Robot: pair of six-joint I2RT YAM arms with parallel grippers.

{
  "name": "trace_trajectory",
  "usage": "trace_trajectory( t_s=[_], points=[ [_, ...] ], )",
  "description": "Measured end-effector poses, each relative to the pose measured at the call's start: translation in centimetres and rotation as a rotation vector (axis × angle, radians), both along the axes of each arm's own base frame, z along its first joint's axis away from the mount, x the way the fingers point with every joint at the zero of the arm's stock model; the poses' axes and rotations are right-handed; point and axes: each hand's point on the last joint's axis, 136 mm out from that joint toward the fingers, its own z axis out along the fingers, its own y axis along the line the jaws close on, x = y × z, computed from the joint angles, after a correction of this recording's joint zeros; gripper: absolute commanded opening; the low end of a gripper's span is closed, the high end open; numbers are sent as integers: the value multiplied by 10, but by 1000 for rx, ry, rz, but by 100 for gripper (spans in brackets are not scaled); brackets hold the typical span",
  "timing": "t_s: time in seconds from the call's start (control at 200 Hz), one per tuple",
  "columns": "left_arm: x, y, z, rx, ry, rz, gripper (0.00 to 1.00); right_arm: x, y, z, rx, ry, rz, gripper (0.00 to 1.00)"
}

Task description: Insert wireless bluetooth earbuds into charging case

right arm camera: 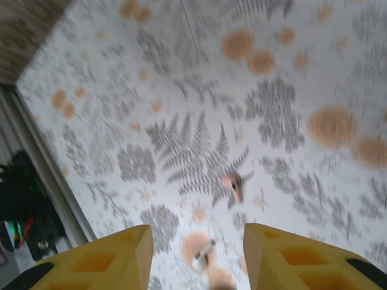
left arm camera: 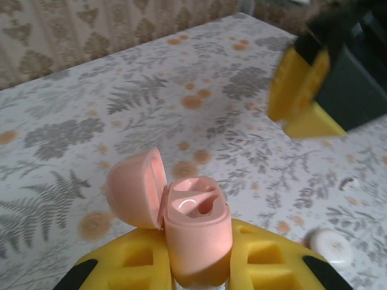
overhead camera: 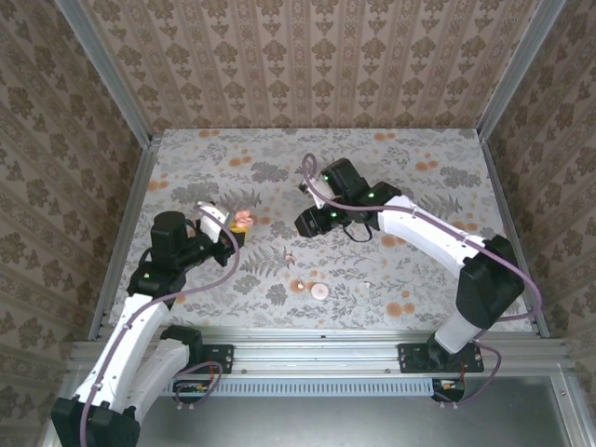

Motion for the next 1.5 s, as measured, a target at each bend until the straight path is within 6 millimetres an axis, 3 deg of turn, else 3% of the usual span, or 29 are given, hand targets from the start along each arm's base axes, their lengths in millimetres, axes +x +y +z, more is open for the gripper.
trace_trajectory(
  t_s=[0.115,0.43,0.755,1.12,1.5],
  points=[
    [10,13,-1,-2,15,85,6,-1,-2,-25,-110,56,25,43],
    [24,47,2,-29,8,255,6,20,17,-63,-287,51,134,44],
    [33,62,-2,-44,38,331,5,14,37,-112,-431,81,265,44],
    [35,67,-4,-41,41,351,5,10,51,-136,-522,82,362,45],
    [36,68,-4,-41,41,356,4,12,56,-146,-587,65,407,44]
  ],
)
